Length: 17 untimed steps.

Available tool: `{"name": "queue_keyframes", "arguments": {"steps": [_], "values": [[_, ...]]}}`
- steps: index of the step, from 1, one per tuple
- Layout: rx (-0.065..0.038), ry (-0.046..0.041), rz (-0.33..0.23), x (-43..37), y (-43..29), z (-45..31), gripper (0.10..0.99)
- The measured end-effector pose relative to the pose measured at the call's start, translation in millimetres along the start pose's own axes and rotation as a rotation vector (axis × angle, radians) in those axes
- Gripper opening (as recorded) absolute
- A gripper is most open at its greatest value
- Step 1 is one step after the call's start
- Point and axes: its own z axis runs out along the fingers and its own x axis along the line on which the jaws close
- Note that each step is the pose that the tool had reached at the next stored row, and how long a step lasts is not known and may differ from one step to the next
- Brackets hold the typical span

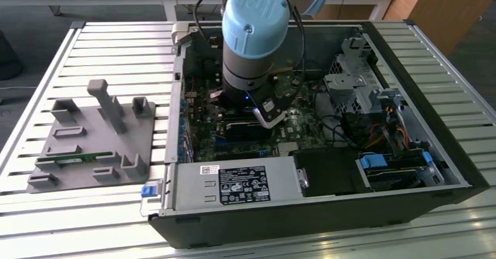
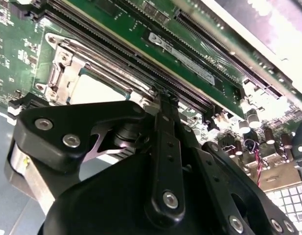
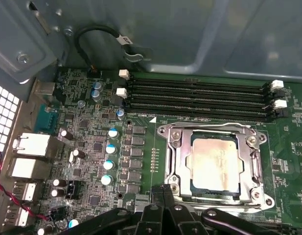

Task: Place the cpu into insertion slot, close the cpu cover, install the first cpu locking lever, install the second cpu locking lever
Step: 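Install the second cpu locking lever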

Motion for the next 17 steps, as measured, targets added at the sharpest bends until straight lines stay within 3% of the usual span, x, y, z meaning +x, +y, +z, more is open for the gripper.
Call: {"name": "queue_keyframes", "arguments": {"steps": [9, 17], "values": [[-0.008, -0.0004, 0.000, 1.4, 0.5, -1.2, 0.106], [-0.008, -0.0005, 0.000, 1.4, 7.2, -19.2, 0.106]]}}
